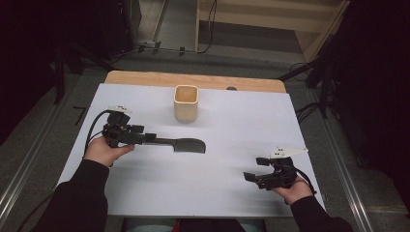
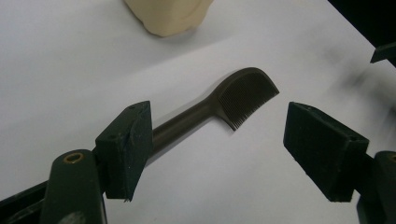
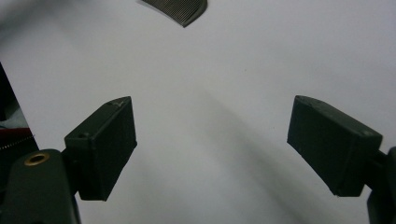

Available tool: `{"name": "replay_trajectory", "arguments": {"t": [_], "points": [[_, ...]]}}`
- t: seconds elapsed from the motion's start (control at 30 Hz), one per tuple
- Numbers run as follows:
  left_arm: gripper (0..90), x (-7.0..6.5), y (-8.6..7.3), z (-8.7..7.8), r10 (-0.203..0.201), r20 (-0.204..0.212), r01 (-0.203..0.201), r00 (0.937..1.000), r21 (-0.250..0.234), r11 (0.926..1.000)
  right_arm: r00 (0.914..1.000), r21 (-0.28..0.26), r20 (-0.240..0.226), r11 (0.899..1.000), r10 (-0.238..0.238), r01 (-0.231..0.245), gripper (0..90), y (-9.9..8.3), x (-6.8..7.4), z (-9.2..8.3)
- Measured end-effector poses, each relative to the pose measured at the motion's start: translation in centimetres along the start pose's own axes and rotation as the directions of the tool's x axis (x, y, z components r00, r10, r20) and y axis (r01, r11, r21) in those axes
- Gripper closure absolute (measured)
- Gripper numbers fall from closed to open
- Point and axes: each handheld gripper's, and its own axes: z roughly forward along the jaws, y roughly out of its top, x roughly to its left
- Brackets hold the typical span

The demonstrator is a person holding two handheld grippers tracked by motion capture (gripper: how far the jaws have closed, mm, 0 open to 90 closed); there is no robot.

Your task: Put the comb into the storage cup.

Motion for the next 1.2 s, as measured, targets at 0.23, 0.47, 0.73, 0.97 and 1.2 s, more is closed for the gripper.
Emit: {"name": "replay_trajectory", "arguments": {"t": [0.23, 0.47, 0.73, 0.97, 1.2], "points": [[24.7, 0.3, 0.8, 0.2, 0.005, -0.005, -0.005, 1.0, -0.003, 1.0, 1.0, 0.0, -0.001, 1.0, -0.002, 0.002, 13.7, 0.0, 0.0, 0.0], [24.7, 0.8, 1.4, 0.6, 0.008, -0.013, -0.008, 0.9999, 0.004, 1.0, 1.0, 0.0, -0.002, 1.0, 0.001, -0.001, 13.7, 0.0, 0.0, 0.0], [24.7, 1.3, 2.3, 0.8, 0.015, -0.008, -0.015, 0.9999, -0.005, 0.9999, 1.0, 0.001, -0.004, 1.0, 0.003, -0.003, 13.7, 0.0, 0.0, 0.0], [24.7, 1.9, 3.2, 1.6, 0.013, -0.029, -0.013, 0.9995, -0.006, 0.9999, 1.0, 0.0, -0.007, 1.0, -0.005, 0.005, 13.7, 0.0, 0.0, 0.1], [24.8, 2.2, 3.6, 2.5, 0.017, -0.046, -0.017, 0.9988, 0.005, 0.9998, 1.0, 0.002, -0.004, 1.0, 0.003, -0.003, 13.7, 0.0, 0.0, 0.0]]}}
